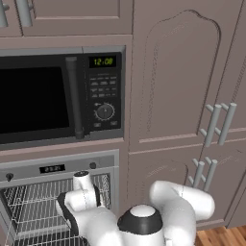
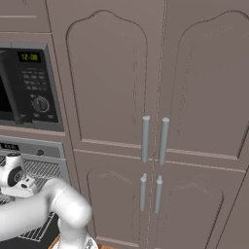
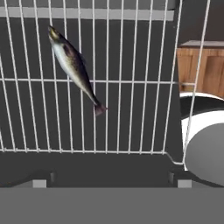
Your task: Take the fish from the oven and place it on the plate on the counter.
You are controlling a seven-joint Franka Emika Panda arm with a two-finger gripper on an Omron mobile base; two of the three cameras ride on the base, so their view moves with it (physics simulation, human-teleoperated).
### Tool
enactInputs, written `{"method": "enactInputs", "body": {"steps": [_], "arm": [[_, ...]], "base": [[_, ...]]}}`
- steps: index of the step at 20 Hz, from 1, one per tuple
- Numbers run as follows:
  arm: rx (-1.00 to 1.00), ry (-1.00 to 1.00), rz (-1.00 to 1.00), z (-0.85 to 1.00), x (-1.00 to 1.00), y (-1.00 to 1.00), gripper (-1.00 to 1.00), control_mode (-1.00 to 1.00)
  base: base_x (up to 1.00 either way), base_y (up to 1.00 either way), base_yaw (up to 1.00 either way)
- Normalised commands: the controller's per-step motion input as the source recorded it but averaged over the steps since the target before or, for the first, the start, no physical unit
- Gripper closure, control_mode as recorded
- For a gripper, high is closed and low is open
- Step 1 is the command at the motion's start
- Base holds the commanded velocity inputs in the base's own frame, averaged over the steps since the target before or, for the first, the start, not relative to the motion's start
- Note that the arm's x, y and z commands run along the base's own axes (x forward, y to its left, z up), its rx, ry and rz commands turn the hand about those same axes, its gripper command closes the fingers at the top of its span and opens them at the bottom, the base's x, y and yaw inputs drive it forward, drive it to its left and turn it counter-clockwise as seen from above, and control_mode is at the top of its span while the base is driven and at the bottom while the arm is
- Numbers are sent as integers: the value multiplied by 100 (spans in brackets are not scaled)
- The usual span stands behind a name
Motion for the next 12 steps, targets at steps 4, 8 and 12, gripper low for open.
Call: {"method": "enactInputs", "body": {"steps": [4, 8, 12], "arm": [[0, 0, 0, -56, 21, 0, -100, -100], [0, 0, 0, -24, 21, 1, -100, -100], [0, 0, 0, -11, 13, 15, -100, -100]], "base": [[0, 0, 0], [0, 0, 0], [0, 0, 0]]}}
